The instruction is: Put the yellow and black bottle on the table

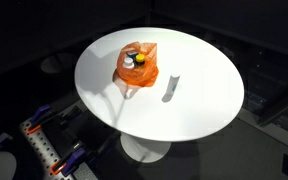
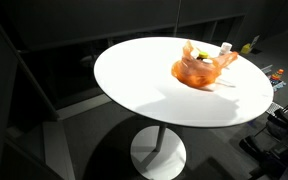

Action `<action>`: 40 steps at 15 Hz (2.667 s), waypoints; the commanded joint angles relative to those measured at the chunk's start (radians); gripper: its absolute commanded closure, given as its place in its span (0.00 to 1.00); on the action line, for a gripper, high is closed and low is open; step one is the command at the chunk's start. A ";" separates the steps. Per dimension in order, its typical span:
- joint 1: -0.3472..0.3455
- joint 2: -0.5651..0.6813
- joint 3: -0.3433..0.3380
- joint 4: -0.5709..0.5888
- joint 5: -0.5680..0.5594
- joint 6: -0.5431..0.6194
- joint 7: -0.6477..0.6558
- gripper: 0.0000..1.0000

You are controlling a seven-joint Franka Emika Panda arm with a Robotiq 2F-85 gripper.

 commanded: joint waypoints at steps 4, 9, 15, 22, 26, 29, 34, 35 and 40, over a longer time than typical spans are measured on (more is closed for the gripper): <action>-0.089 0.173 0.023 0.113 -0.070 0.047 0.022 0.00; -0.082 0.325 -0.013 0.143 -0.127 0.190 -0.083 0.00; -0.051 0.470 -0.068 0.176 -0.175 0.341 -0.324 0.00; -0.054 0.489 -0.074 0.163 -0.168 0.359 -0.353 0.00; -0.073 0.543 -0.086 0.177 -0.163 0.398 -0.311 0.00; -0.073 0.617 -0.121 0.184 -0.134 0.453 -0.343 0.00; -0.072 0.754 -0.133 0.199 -0.104 0.557 -0.354 0.00; -0.071 0.782 -0.132 0.201 -0.092 0.580 -0.363 0.00; -0.078 0.920 -0.123 0.243 -0.011 0.665 -0.413 0.00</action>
